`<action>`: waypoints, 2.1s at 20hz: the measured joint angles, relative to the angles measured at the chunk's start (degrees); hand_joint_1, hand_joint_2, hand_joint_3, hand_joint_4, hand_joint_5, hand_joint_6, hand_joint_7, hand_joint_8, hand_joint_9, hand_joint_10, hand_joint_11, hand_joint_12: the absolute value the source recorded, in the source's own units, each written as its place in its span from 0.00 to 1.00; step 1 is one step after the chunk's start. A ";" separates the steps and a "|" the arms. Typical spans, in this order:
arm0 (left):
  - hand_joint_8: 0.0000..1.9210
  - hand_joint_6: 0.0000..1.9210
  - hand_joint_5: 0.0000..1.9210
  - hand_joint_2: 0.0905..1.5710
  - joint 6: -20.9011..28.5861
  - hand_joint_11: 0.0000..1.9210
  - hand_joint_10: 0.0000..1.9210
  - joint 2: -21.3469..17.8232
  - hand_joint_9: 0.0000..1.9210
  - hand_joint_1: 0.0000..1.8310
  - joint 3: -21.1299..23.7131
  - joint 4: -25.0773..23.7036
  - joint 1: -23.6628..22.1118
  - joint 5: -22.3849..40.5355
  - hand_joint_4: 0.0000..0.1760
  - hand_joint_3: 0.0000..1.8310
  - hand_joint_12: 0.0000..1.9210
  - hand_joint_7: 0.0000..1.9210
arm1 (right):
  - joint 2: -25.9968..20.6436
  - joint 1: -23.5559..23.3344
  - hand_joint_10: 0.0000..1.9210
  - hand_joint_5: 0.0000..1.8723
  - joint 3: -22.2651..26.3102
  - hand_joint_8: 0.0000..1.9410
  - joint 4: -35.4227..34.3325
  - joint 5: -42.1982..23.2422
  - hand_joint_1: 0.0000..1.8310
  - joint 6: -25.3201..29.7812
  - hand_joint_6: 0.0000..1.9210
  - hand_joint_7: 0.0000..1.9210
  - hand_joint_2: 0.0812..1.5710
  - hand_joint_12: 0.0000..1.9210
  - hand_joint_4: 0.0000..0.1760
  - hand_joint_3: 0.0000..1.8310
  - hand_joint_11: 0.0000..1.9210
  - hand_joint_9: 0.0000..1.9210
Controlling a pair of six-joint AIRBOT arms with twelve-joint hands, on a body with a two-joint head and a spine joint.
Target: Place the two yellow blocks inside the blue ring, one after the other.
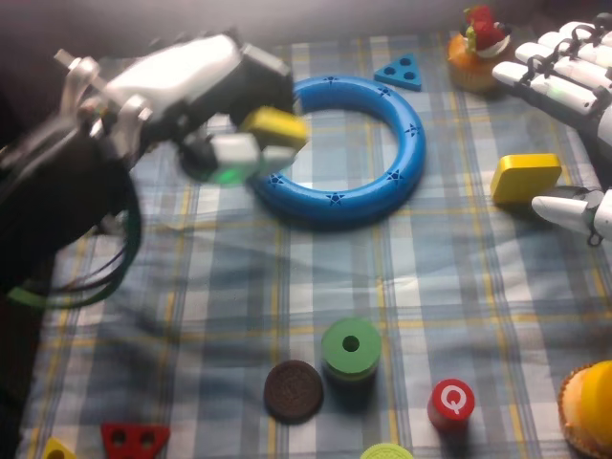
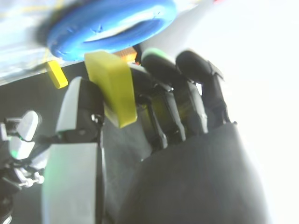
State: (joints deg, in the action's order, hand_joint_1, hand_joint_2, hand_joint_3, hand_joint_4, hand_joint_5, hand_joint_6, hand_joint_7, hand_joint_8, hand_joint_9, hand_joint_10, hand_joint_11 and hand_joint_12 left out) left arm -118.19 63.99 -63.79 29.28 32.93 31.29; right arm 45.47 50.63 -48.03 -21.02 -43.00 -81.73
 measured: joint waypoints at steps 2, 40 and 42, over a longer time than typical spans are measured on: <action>0.76 0.50 0.45 0.75 0.00 0.07 0.81 2.67 0.28 0.66 -2.80 0.52 -2.08 -1.51 0.00 0.00 1.00 0.43 | 0.26 0.04 0.00 0.00 -0.02 0.00 -0.22 0.04 0.21 0.00 0.00 0.00 0.80 0.00 0.03 0.00 0.00 0.00; 0.00 0.00 0.19 0.92 11.76 0.00 0.22 -6.25 0.02 0.33 8.79 -10.91 5.31 13.20 0.00 0.00 0.57 0.16 | 11.85 -4.15 0.84 0.34 -12.59 0.81 -6.67 11.26 0.65 0.31 0.67 0.40 0.80 0.99 0.00 0.00 0.25 0.33; 0.00 0.00 0.19 0.90 11.74 0.00 0.18 -7.26 0.04 0.35 9.46 -10.40 6.45 14.23 0.00 0.00 0.50 0.15 | 11.96 -5.29 0.91 0.34 -12.61 0.84 -6.34 11.63 0.65 -0.02 0.67 0.39 0.81 1.00 0.00 0.00 0.30 0.32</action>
State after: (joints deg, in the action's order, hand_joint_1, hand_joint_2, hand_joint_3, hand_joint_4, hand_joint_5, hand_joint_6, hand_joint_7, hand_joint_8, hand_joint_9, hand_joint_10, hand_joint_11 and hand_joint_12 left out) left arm -106.45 56.73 -54.33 18.87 39.38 45.52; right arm 57.43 45.34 -60.64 -27.35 -31.38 -81.76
